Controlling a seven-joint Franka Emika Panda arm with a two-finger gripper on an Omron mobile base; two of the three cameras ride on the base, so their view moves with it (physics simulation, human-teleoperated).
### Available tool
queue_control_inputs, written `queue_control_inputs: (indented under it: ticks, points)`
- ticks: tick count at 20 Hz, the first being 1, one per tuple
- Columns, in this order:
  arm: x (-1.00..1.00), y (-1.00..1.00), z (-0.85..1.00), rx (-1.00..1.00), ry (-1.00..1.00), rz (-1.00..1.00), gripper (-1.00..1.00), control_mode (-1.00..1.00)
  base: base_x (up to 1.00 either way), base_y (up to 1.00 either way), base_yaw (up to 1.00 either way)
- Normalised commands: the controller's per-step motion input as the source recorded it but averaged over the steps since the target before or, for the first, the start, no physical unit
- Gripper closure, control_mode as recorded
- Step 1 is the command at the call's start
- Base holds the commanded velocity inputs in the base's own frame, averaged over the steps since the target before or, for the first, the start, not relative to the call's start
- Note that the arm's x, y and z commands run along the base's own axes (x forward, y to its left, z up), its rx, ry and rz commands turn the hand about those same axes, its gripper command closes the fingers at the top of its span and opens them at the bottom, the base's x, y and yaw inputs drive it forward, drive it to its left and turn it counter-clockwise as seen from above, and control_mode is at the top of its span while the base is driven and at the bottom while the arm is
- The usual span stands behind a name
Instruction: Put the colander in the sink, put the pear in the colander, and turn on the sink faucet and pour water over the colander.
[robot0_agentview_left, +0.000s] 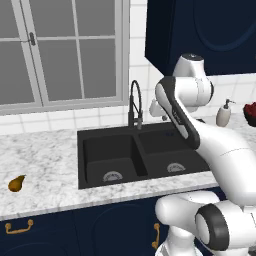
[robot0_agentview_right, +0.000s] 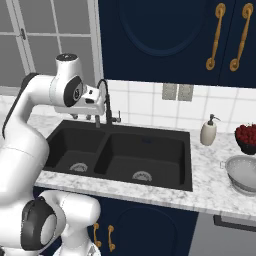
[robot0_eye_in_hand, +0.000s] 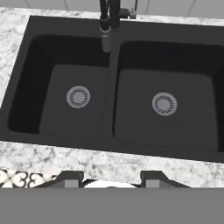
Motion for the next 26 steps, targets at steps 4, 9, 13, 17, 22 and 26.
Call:
queue_control_inputs:
  ticks: [4,9,13,17,22,26]
  points:
    - [-0.34,0.0,0.0,0.0,-0.14,0.0,-1.0,-1.0,0.0,0.0,0.0]
    - [-0.98,-0.25,0.0,0.0,-0.35,-0.04,-1.0,-1.0,0.0,0.0,0.0]
    - [-0.69,-0.78,0.0,0.0,-0.2,-0.07,-1.0,-1.0,0.0,0.0,0.0]
    - [-0.16,-1.0,0.0,0.0,-0.05,-0.03,-1.0,-1.0,0.0,0.0,0.0]
    - [0.0,-1.0,0.0,0.0,0.0,-0.07,-1.0,-1.0,0.0,0.0,0.0]
    - [0.03,-1.0,0.0,0.0,0.02,-0.08,-1.0,-1.0,0.0,0.0,0.0]
